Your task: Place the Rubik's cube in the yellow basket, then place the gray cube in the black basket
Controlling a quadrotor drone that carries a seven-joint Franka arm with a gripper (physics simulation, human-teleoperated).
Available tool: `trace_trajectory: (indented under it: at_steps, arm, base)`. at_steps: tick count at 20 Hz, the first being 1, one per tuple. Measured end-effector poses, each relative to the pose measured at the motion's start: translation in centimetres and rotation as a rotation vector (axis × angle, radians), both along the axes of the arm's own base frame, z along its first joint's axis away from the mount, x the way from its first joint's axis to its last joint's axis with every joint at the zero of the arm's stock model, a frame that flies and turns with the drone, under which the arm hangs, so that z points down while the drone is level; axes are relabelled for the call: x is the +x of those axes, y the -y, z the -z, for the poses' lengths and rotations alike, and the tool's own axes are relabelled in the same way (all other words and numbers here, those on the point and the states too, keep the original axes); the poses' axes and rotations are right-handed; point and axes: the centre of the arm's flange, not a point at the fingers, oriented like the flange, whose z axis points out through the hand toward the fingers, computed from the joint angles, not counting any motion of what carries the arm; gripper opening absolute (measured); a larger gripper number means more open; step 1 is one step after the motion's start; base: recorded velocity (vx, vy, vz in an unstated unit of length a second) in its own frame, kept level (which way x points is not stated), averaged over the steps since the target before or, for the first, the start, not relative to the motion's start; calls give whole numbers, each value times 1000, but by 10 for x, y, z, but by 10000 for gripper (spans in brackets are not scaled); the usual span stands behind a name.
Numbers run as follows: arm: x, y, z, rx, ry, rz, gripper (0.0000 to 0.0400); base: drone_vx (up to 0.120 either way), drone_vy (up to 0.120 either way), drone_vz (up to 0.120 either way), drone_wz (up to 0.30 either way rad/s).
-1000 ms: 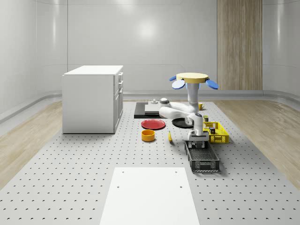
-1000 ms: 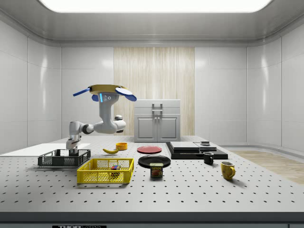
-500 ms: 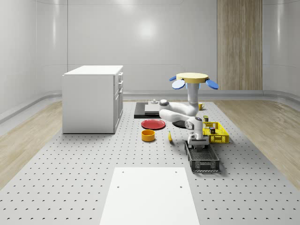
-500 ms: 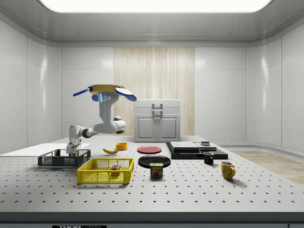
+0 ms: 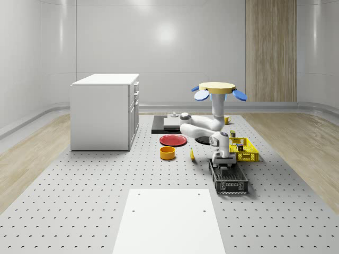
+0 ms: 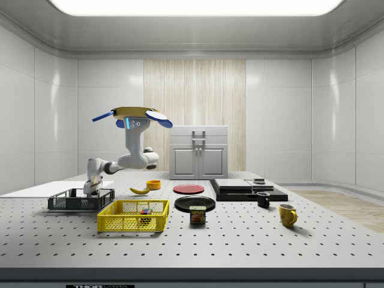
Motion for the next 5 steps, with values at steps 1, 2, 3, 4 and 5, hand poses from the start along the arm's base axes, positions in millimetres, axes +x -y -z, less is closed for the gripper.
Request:
trace_trajectory:
  at_steps: [1, 2, 3, 4, 5]
  arm:
    - [0, 0, 3, 0, 0, 0, 390]
    - [0, 0, 5, 0, 0, 0, 392]
    - [0, 0, 7, 0, 0, 0, 394]
    - [0, 0, 8, 0, 0, 0, 395]
    - [0, 0, 9, 0, 0, 0, 395]
  base:
    - [0, 0, 0, 0]
    - [0, 0, 0, 0]
    - [0, 0, 0, 0]
    - [0, 0, 0, 0]
    - [0, 0, 0, 0]
